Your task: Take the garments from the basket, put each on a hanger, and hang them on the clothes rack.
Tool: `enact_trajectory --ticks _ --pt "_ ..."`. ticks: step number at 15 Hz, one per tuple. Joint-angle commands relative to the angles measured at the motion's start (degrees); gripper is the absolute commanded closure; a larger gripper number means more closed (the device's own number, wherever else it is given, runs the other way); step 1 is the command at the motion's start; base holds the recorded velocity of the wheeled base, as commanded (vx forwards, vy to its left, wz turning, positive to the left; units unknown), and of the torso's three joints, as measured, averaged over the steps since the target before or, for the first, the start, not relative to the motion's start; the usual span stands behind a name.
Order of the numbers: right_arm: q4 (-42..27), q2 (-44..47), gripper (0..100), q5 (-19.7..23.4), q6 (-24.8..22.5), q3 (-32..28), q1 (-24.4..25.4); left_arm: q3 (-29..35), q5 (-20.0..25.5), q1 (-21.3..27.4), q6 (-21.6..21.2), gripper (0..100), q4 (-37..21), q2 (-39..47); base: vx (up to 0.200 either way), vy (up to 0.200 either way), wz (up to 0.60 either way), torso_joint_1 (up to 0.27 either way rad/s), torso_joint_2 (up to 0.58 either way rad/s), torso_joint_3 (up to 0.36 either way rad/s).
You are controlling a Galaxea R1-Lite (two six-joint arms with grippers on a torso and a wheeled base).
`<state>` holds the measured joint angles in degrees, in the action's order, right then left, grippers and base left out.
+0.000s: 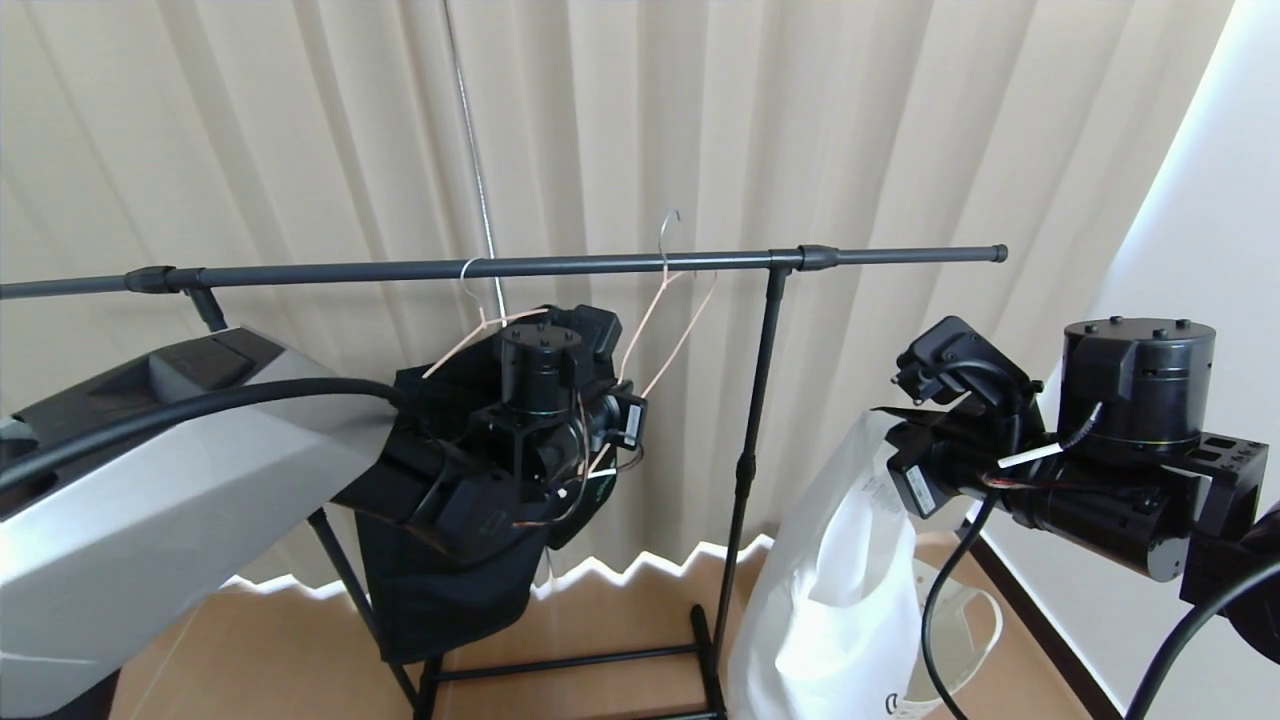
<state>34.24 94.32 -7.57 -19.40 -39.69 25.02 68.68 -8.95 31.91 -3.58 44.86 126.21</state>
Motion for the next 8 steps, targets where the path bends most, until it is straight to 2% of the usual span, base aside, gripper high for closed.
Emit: enact_trajectory --ticks 1,3,5,6,8 --pt "0.0 0.0 100 0.0 0.0 0.0 0.0 -4.8 0.0 0.8 0.0 100 1.5 -4.6 0.0 0.0 0.0 0.0 0.0 0.0" --pt "0.1 -0.2 100 -0.1 0.0 -0.1 0.0 -19.6 0.2 1.6 -0.5 100 7.9 -13.9 0.0 0.0 0.0 0.0 0.0 0.0" --pt "0.1 -0.3 100 -0.3 0.1 -0.1 0.0 -26.9 0.4 1.6 -0.5 100 11.4 -18.5 0.0 0.0 0.0 0.0 0.0 0.0" --pt "0.1 -0.8 100 -0.5 0.0 -0.1 0.3 -33.7 0.7 1.6 -0.6 100 13.6 -22.7 0.0 0.0 0.0 0.0 0.0 0.0" --pt "0.0 -1.1 100 -0.8 0.0 -0.2 0.4 -41.1 2.4 1.5 -0.7 100 14.6 -27.5 0.0 0.0 0.0 0.0 0.0 0.0"
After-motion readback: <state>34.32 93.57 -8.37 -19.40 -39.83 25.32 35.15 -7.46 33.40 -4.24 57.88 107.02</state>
